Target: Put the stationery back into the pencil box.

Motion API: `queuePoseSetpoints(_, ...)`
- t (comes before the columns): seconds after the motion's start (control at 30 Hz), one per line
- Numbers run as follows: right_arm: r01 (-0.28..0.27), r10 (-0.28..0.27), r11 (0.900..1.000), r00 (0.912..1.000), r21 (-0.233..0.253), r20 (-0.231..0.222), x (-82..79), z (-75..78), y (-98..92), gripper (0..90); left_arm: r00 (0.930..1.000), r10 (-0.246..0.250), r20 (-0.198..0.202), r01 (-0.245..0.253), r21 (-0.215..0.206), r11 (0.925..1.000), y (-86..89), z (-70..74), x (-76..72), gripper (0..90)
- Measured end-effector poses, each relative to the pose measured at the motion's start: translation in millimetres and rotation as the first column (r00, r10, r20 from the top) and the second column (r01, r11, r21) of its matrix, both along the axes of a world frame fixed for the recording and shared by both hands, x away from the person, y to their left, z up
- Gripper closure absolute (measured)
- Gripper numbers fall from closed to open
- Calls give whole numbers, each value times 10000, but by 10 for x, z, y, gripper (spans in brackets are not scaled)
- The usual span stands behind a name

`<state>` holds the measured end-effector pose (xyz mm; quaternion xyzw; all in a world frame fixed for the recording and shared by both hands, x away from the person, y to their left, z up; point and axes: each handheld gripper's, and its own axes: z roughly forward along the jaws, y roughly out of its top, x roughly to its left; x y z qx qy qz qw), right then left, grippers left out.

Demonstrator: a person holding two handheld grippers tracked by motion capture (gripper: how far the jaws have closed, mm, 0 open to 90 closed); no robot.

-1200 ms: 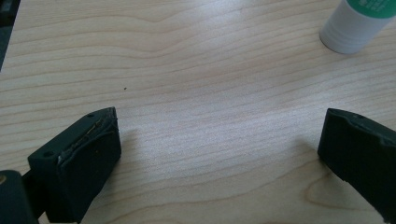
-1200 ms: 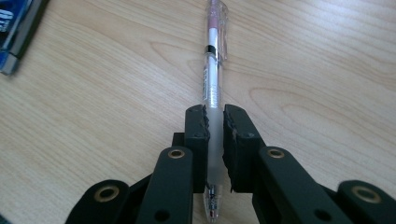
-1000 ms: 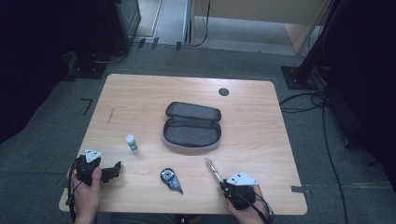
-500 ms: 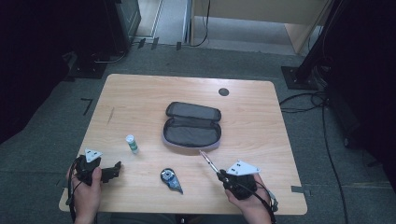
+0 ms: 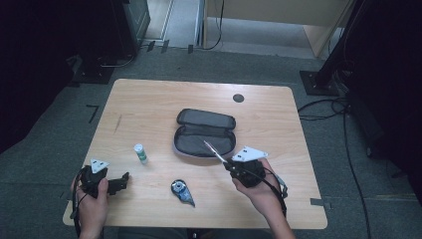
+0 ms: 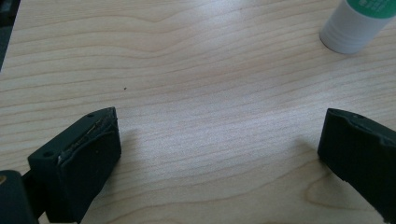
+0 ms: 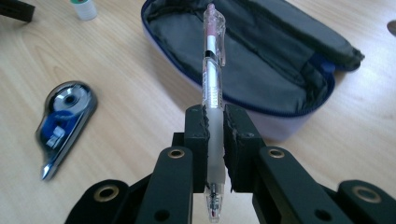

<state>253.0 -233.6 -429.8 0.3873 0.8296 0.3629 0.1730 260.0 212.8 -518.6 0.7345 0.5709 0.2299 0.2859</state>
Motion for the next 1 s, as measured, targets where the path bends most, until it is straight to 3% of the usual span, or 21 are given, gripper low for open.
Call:
queuePoseSetpoints(0.57,-467,474,9981,9988,-403,149,605,93,125,808,10000,-8,3,8,12,10000,1,0,0,0)
queuePoseSetpoints(0.83,-1014,1010,9941,9948,-374,-123,844,-52,144,808,10000,0,8,0,-2,10000,0,-1,0,0)
queuePoseSetpoints(1.0,-1203,1181,9921,9913,-358,-577,995,-177,160,808,10000,3,9,-3,-3,10000,0,-1,0,0)
